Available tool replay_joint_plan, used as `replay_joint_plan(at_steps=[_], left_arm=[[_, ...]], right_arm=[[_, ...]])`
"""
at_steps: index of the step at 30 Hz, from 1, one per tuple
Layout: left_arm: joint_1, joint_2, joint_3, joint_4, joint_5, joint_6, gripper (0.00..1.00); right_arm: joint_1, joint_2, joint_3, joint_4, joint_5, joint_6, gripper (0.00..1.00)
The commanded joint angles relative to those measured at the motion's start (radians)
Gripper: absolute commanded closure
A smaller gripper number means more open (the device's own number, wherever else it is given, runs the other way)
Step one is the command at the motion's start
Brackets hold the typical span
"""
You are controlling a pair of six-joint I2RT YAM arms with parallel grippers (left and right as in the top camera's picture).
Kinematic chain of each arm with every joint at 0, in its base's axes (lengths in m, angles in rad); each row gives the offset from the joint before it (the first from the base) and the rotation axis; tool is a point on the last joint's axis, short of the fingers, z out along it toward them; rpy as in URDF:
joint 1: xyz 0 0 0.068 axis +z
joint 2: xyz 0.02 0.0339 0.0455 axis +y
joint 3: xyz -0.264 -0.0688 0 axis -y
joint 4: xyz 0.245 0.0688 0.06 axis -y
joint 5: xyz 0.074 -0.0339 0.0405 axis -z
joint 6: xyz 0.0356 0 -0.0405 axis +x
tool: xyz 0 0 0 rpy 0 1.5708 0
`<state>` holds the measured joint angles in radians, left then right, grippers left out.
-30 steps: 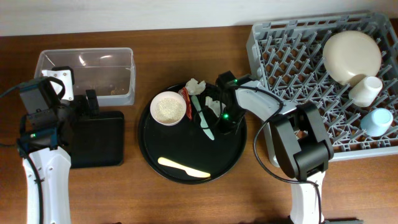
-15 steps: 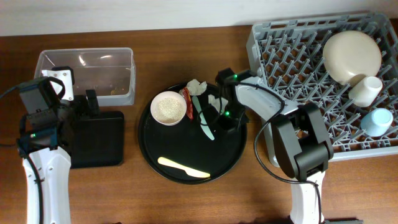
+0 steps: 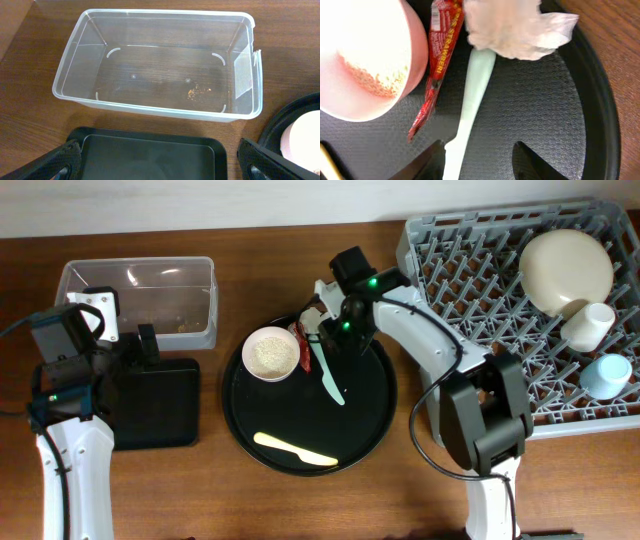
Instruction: Sort waste into correct bins and load items into the dishwasher rack
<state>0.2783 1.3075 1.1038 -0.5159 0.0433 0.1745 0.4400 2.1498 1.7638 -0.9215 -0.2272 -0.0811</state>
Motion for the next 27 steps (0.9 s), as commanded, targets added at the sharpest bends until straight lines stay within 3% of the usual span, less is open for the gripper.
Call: replay_joint_plan(at_steps=[1, 17, 21, 27], left_arm=[[0.005, 0.0, 0.021, 0.002, -0.006, -0.013, 0.0], [0.005, 0.0, 0.021, 0.002, -0.006, -0.013, 0.01], [0.005, 0.0, 0.021, 0.002, -0.006, -0.013, 0.01], [0.005, 0.0, 0.021, 0.002, -0.006, -0.013, 0.01]], right_arm=[[0.043, 0.049, 0.013, -0.013, 0.115, 0.012, 0.53], [0.082, 0.137, 0.007, -0.005, 0.078, 0.039, 0.53], [0.09, 0.151, 0.007, 0.0, 0.088, 0.039, 0.69], [0.09, 0.152, 0.007, -0.001, 0.15, 0.072, 0.71]])
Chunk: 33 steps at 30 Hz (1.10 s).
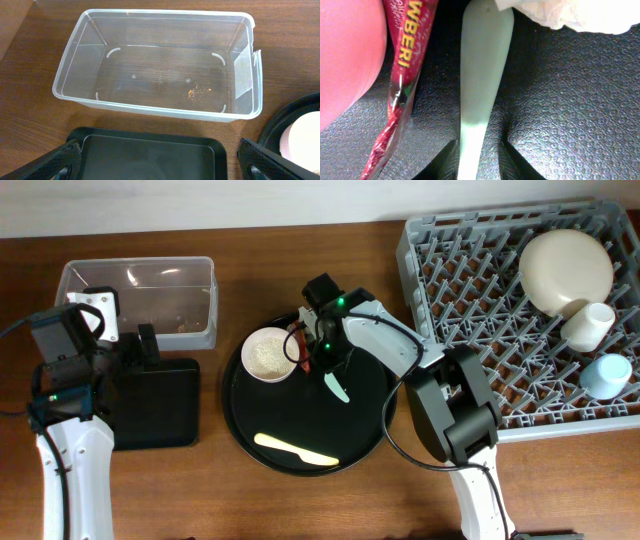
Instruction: Sort waste into correct bins and load items into the dishwasher rack
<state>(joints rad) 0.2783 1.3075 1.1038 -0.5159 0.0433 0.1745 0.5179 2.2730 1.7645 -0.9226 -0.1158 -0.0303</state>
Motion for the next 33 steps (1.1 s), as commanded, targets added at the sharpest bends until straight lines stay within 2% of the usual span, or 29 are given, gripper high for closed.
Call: replay_joint_plan(at_steps=[1, 3, 6, 16, 17, 18, 19, 24, 25, 29, 33], left_arm=[[0.005, 0.0, 0.021, 0.002, -0.006, -0.013, 0.01], [0.005, 0.0, 0.021, 0.002, -0.006, -0.013, 0.01], [0.005, 0.0, 0.021, 0.002, -0.006, -0.013, 0.01], [0.005, 0.0, 0.021, 0.001, -0.006, -0.013, 0.01], [0.005, 0.0, 0.021, -0.002, -0.006, -0.013, 0.01], [0.005, 0.001, 0.021, -0.002, -0.006, -0.013, 0.01], [0.005, 0.001, 0.021, -0.002, -0.006, -0.013, 0.01], [0.005, 0.002, 0.021, -0.002, -0.006, -0.013, 0.01], [0.005, 0.002, 0.021, -0.002, -0.006, -0.013, 0.01], [0.005, 0.002, 0.021, -0.002, -0.006, -0.013, 0.01], [0.005, 0.002, 0.021, -0.002, -0.006, -0.013, 0.01]], right_arm=[[0.012, 0.028, 0.006, -0.001, 0.039, 0.022, 0.73], [0.012, 0.028, 0.006, -0.005, 0.039, 0.037, 0.82], [0.011, 0.028, 0.006, -0.005, 0.047, 0.039, 0.88], [-0.004, 0.016, 0.011, -0.037, 0.045, 0.039, 0.88], [-0.009, 0.016, 0.01, -0.042, 0.035, 0.039, 0.78], [-0.009, 0.017, 0.01, -0.049, 0.022, 0.032, 0.61], [-0.008, 0.017, 0.01, -0.056, 0.0, 0.01, 0.58], [0.016, 0.024, 0.01, -0.053, -0.029, -0.018, 0.58], [0.02, 0.027, 0.004, -0.046, -0.016, -0.018, 0.6], [0.023, 0.043, -0.013, -0.058, 0.074, -0.017, 0.76], [0.023, 0.043, -0.014, -0.064, 0.076, -0.013, 0.82]])
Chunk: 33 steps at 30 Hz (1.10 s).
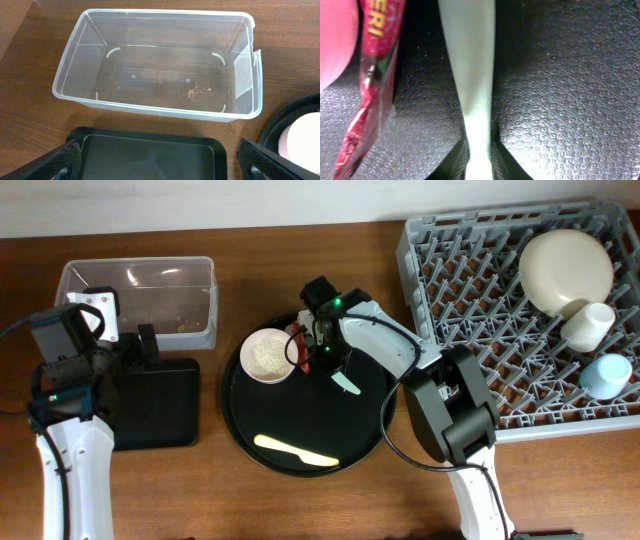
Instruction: Sort waste into correct bins and load items into the dishwasher rack
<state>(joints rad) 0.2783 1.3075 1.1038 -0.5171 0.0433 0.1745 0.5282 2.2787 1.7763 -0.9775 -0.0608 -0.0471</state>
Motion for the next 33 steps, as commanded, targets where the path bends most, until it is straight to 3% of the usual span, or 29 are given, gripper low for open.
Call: replay_joint_plan(at_steps=[1, 26, 29, 33], left_arm=[[0.005, 0.002, 0.021, -0.001, -0.006, -0.013, 0.01], [0.005, 0.002, 0.021, -0.001, -0.006, -0.013, 0.01], [0.005, 0.002, 0.021, -0.001, -0.006, -0.013, 0.01], [0.005, 0.002, 0.021, -0.001, -0.006, -0.013, 0.01]], right_arm=[[0.012, 0.037, -0.026, -0.011, 0.021, 0.004, 0.84], [-0.039, -0.095, -0.023, -0.082, 0.051, 0.004, 0.84], [-0.037, -0.098, -0.023, -0.059, -0.051, -0.013, 0.67], [-0.037, -0.091, -0.024, 0.047, -0.066, -0.024, 0.61]])
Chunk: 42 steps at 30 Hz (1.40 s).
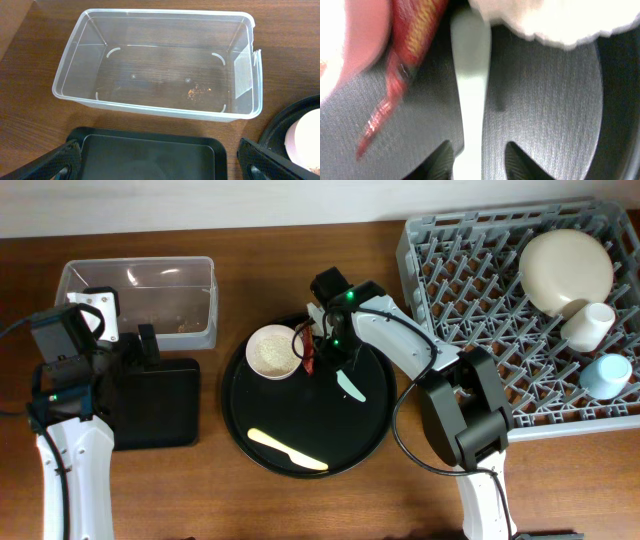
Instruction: Sort waste into correct bins and load items into the dishwasher rack
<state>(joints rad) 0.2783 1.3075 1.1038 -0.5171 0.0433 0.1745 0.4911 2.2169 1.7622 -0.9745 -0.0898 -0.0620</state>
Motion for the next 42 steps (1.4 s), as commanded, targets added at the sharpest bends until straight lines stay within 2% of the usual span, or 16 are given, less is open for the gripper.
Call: replay_joint_plan(at_steps=[1, 11, 14, 18, 21, 24, 29, 31, 37, 42], left_arm=[[0.005, 0.002, 0.021, -0.001, -0.006, -0.013, 0.01], [0.005, 0.002, 0.021, -0.001, -0.006, -0.013, 0.01], [0.005, 0.002, 0.021, -0.001, -0.006, -0.013, 0.01], [0.005, 0.002, 0.021, -0.001, -0.006, -0.013, 0.01], [0.005, 0.002, 0.021, -0.001, -0.006, -0.013, 0.01], [0.005, 0.002, 0.021, -0.001, -0.006, -0.013, 0.01], [0.005, 0.002, 0.021, -0.001, -0.006, -0.013, 0.01], [0.005, 0.002, 0.021, -0.001, -0.006, -0.013, 0.0], [0.005, 0.002, 0.021, -0.001, -0.006, -0.013, 0.01], [0.005, 0.002, 0.021, -0.001, -0.006, -0.013, 0.01]], right_arm=[[0.0, -0.026, -0.01, 0.061, -0.037, -0.009, 0.6], [0.002, 0.031, -0.01, 0.144, -0.034, -0.008, 0.59], [0.007, 0.039, -0.013, 0.17, -0.033, -0.009, 0.52], [0.007, 0.065, -0.018, 0.168, -0.034, -0.008, 0.53], [0.011, 0.068, -0.026, 0.172, -0.035, -0.008, 0.58], [0.02, 0.068, -0.032, 0.179, -0.034, -0.009, 0.59], [0.032, 0.068, -0.082, 0.229, -0.03, -0.009, 0.65], [0.034, 0.068, -0.123, 0.248, -0.03, -0.008, 0.71], [0.024, 0.067, -0.097, 0.203, 0.01, -0.008, 0.77], [0.017, 0.052, -0.044, 0.115, 0.05, -0.008, 0.78]])
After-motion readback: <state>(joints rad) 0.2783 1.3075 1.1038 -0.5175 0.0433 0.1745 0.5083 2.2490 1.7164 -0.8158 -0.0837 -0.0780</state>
